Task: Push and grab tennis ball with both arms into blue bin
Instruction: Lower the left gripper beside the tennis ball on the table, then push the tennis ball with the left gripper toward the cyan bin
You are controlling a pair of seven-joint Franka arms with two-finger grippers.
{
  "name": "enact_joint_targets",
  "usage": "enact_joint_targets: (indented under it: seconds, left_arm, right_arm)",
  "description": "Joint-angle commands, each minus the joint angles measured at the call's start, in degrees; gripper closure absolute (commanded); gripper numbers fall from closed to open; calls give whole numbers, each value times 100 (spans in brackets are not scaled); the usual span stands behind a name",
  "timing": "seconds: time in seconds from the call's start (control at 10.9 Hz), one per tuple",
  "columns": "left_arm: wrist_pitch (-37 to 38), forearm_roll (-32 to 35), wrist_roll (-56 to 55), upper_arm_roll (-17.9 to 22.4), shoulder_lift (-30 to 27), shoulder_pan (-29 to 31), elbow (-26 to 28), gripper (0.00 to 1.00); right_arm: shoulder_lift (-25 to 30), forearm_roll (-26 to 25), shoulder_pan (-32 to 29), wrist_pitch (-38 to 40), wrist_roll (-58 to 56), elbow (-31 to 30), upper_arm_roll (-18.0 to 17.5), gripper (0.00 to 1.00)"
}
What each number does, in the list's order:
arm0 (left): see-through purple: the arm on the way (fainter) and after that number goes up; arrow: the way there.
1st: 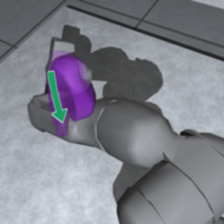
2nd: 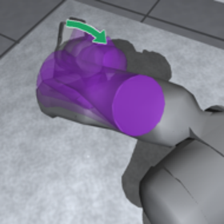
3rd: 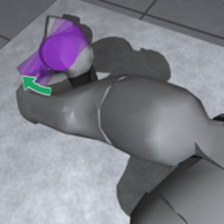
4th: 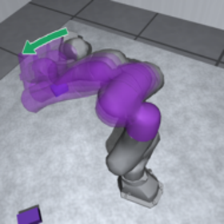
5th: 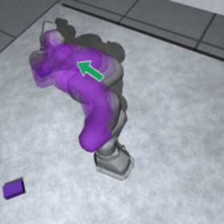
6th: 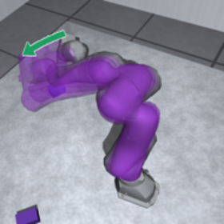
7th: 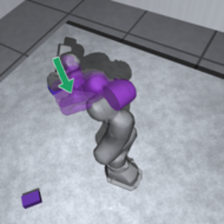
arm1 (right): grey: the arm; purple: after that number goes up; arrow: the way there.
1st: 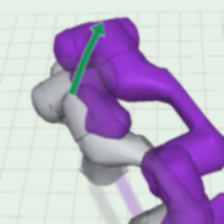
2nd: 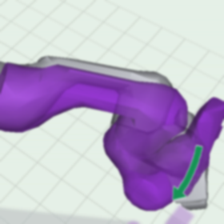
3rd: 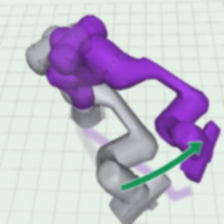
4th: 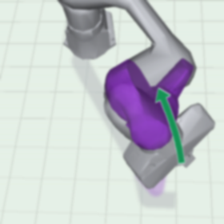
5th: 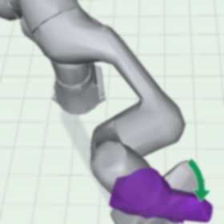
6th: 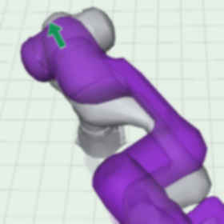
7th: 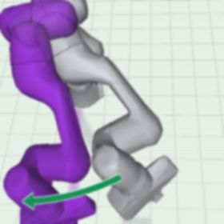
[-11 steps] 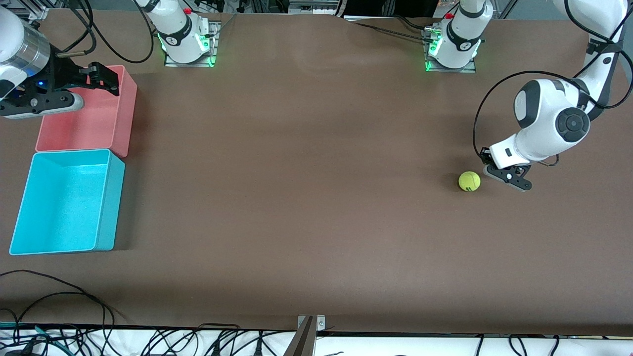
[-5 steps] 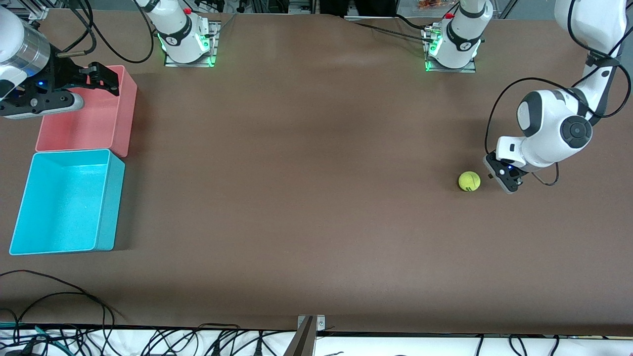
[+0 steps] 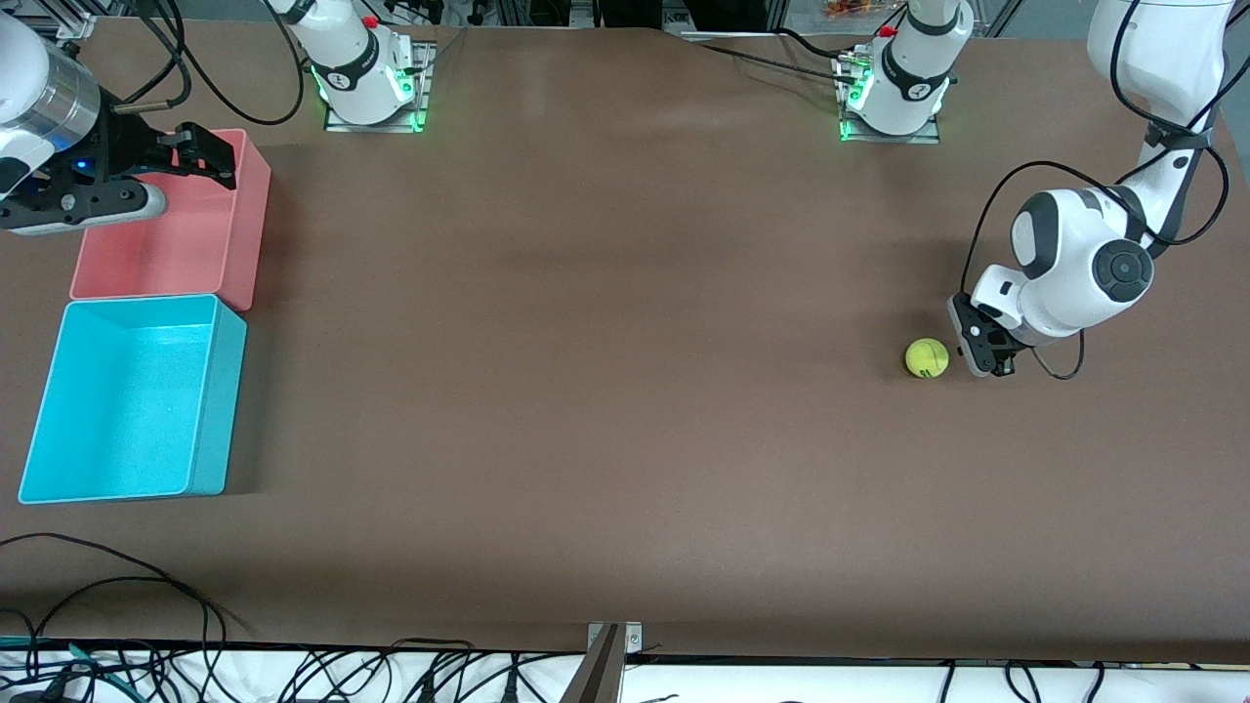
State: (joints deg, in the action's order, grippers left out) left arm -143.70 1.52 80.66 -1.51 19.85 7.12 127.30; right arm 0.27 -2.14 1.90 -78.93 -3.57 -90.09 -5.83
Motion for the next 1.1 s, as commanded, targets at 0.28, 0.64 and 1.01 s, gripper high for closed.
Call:
enact_joint_targets:
  seconds: [0.28,0.64,1.01]
  left_arm:
    - [-167,-108,776,-34,300,105,-38,100]
    - [-237,-239,776,-34,406,88,-56,100]
    - [-308,-669,662,-51,616,-262,-221,100]
  right_arm:
    - [-27,-33,12,80,-82,53,-15,0]
    - [-36,-50,12,98,-82,53,-15,0]
    - [-36,-77,3,106,-91,44,-6,0]
